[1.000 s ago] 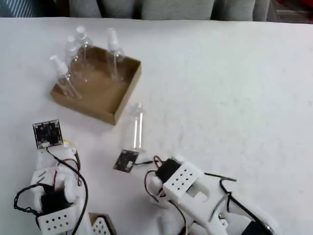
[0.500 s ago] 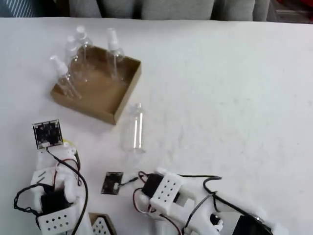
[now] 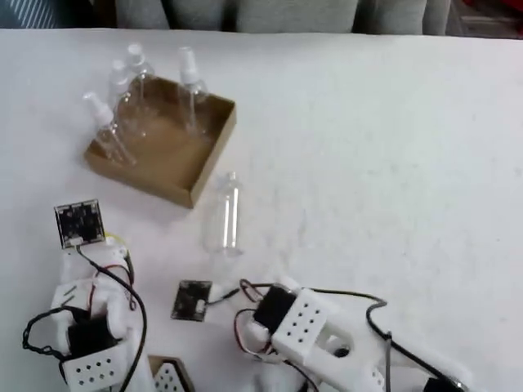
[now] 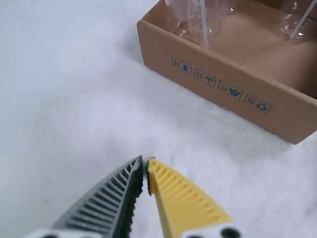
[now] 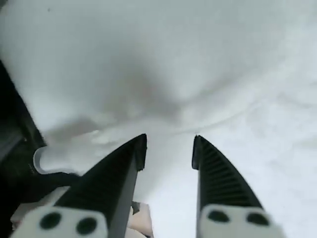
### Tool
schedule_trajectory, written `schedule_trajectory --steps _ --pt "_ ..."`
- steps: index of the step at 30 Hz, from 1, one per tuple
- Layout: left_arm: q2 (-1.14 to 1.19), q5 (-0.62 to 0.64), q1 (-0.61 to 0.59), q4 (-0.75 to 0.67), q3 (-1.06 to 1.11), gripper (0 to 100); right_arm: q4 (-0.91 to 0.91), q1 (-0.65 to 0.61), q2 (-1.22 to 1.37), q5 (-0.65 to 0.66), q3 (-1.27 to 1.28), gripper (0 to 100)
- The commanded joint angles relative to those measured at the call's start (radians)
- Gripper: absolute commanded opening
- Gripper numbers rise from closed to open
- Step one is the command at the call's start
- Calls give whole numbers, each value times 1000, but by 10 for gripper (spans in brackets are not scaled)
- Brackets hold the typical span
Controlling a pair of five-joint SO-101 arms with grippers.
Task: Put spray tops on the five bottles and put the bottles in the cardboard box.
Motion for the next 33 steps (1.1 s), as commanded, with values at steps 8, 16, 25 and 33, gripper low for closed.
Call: schedule_trajectory --steps 8,16,25,33 --pt "1 -8 15 -2 -2 25 -185 -203 -25 -2 140 122" --pt "1 -8 15 -5 -2 26 -277 -203 -33 -178 199 120" --pt "1 -8 15 -5 -2 24 -317 -202 -24 -497 203 120" --pt "1 -8 15 -6 -2 24 -320 -203 -24 -534 201 117"
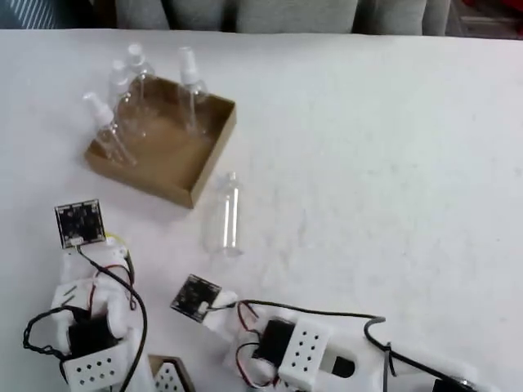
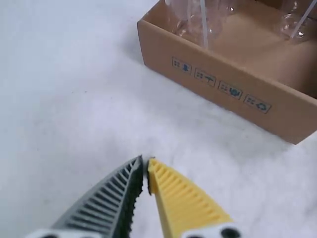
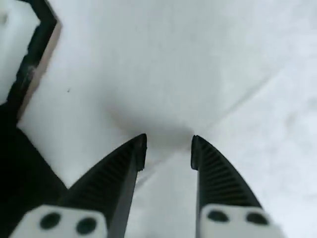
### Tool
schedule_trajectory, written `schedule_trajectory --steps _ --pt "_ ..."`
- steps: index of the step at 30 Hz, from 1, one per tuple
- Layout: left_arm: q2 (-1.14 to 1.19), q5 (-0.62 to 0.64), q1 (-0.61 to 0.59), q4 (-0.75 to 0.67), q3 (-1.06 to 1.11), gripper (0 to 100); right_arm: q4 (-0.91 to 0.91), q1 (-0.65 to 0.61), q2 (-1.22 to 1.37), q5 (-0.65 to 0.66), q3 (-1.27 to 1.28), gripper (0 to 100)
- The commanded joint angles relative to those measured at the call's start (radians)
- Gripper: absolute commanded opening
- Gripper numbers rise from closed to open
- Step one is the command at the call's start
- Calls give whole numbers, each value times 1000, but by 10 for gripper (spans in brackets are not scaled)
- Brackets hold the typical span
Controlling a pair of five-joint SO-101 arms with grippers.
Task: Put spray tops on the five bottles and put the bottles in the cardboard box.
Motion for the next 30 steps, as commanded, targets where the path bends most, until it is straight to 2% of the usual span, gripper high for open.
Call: schedule_trajectory --steps 1,4,7,9,16,20,25,30 --pt "1 -8 15 -6 -2 24 -22 -15 8 -12 8 104" --pt "1 -8 15 -6 -2 24 -21 -1 8 -8 8 3" --pt "1 -8 15 -6 -2 24 -15 85 7 5 8 15" --pt "1 -8 15 -6 -2 24 12 166 -1 63 8 18" --pt "1 -8 15 -5 -2 24 70 550 -2 244 -49 15" --pt "1 -8 15 -2 -2 24 35 799 -2 321 -77 15" --pt "1 -8 13 0 -2 24 -62 1072 5 354 -137 15" --pt "1 -8 13 0 -2 24 -73 1300 7 354 -241 15"
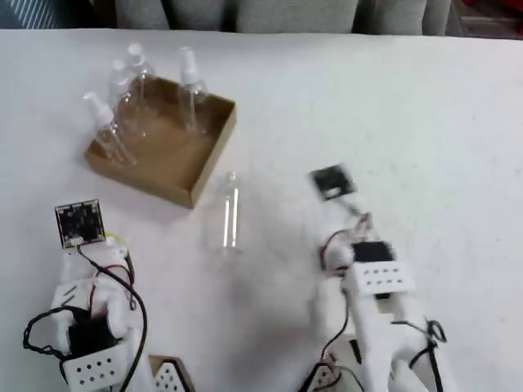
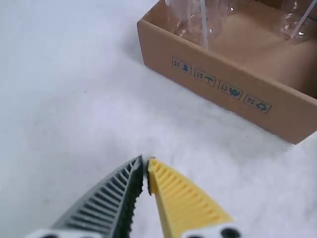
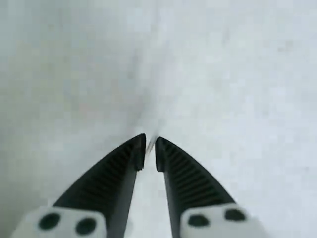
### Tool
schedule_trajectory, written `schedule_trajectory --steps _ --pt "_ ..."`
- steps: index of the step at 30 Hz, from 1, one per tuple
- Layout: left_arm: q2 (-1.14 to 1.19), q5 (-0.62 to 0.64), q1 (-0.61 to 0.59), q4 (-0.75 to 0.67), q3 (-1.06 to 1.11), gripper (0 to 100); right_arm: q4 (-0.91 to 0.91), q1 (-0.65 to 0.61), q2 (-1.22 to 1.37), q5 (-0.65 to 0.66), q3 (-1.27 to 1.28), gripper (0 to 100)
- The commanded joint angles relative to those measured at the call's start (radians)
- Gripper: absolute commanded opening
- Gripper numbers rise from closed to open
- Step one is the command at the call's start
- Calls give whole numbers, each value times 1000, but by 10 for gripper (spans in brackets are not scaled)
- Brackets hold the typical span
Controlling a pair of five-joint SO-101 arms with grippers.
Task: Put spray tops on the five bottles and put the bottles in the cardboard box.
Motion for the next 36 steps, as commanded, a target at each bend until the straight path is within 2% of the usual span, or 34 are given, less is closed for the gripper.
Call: schedule_trajectory --steps 1,5,10,14,16,18,22,25,27,32,36 --pt "1 -8 13 0 -2 24 -16 179 -4 12 -112 15" --pt "1 -8 12 2 -2 24 -13 335 -5 32 -149 15" --pt "1 -8 12 2 -2 24 74 384 -5 149 -144 28" --pt "1 -8 12 2 -2 24 122 390 -4 160 -143 176" --pt "1 -8 12 2 -2 24 127 420 -13 161 -143 268" --pt "1 -8 12 2 -2 24 128 466 -13 166 -149 312" --pt "1 -8 12 2 -2 24 153 539 -13 213 -158 239" --pt "1 -8 12 2 -2 24 243 605 -13 288 -196 160" --pt "1 -8 12 2 -2 24 306 648 -13 295 -224 129" --pt "1 -8 12 2 -2 24 479 668 -15 302 -230 127" --pt "1 -8 12 2 -2 24 558 619 -61 302 -224 128"
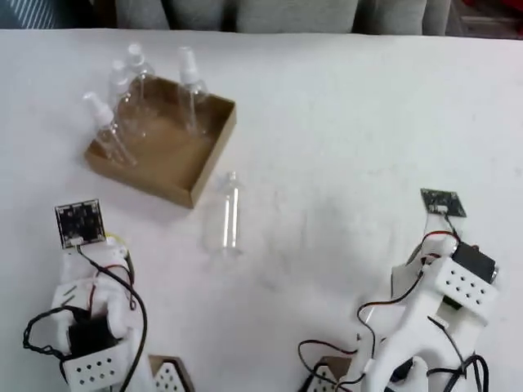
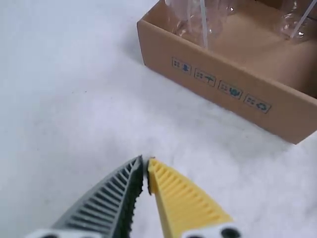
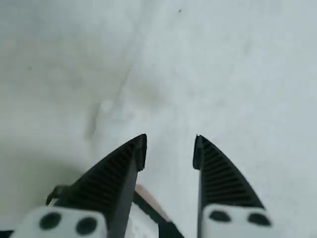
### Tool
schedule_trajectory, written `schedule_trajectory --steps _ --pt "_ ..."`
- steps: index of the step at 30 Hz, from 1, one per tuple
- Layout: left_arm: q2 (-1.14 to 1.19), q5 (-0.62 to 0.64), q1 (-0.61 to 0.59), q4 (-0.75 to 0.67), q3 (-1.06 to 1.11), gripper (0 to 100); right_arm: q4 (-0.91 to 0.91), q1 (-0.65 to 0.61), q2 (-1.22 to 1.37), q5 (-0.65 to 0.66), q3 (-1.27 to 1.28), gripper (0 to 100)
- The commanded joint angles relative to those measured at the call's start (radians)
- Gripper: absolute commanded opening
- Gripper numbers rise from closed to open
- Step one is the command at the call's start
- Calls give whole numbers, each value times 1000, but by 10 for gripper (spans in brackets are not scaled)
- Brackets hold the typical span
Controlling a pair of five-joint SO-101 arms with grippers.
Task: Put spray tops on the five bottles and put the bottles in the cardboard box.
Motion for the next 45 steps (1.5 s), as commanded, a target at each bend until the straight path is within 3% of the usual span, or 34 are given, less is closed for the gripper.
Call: schedule_trajectory --steps 1,11,17,26,31,37,45 --pt "1 -8 12 2 -2 24 47 -30 -76 5 -28 128" --pt "1 -8 13 2 -2 24 -93 -36 -315 2 219 128" --pt "1 -8 16 2 -2 26 -150 -119 -331 -11 279 128" --pt "-2 -8 28 -6 -2 27 -193 -435 -323 -451 281 128" --pt "-2 -8 54 -6 -2 24 -216 -433 -323 -559 298 128" --pt "-2 -8 56 -6 -2 24 -277 -372 -331 -560 351 128" --pt "-2 -8 56 -6 -2 27 -226 -252 -332 -559 325 147"
